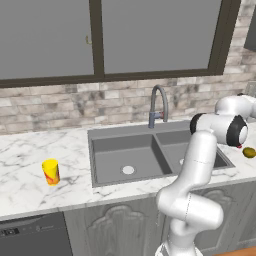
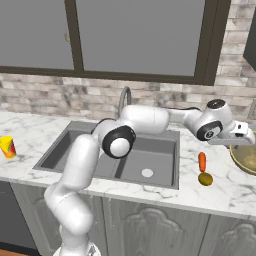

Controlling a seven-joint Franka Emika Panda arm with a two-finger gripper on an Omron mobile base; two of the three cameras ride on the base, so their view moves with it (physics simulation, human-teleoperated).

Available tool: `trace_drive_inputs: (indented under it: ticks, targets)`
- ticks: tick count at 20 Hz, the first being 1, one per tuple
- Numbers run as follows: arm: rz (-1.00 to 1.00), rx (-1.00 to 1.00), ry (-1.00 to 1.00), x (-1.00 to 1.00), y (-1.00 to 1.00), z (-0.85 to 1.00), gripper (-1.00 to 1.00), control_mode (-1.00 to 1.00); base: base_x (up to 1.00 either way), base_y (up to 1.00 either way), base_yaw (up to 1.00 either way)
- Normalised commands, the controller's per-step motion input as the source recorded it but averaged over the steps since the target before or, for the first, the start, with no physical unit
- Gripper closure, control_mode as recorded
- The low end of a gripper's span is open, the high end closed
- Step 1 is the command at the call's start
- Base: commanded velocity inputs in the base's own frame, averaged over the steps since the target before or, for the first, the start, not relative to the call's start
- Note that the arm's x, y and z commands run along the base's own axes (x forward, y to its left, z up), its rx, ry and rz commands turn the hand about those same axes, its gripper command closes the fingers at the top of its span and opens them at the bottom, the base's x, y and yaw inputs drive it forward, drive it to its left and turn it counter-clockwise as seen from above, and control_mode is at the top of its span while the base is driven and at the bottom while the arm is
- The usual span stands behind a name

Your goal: Remove the carrot and orange from the sink. Then move the bowl and cup from the counter to the sink for washing.

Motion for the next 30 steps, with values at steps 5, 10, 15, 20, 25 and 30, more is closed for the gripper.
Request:
trace_drive_inputs:
  ticks: [5,10,15,20,25,30]
  targets:
    - [0.10,-0.15,0.00,0.00,0.14,0.45,1.00,-1.00,0.00,0.00,0.00]
    - [0.13,-0.07,0.00,-0.08,0.19,0.38,1.00,-1.00,0.00,0.00,0.00]
    - [0.13,-0.03,0.06,-0.09,0.19,0.41,1.00,-1.00,0.00,0.00,0.00]
    - [0.12,0.00,0.08,-0.23,0.21,0.27,1.00,-1.00,0.00,0.00,0.00]
    - [0.12,0.00,0.09,-0.28,0.22,0.19,1.00,-1.00,0.00,0.00,0.00]
    - [0.13,0.00,0.05,-0.21,0.28,0.15,1.00,-1.00,0.00,0.00,0.00]
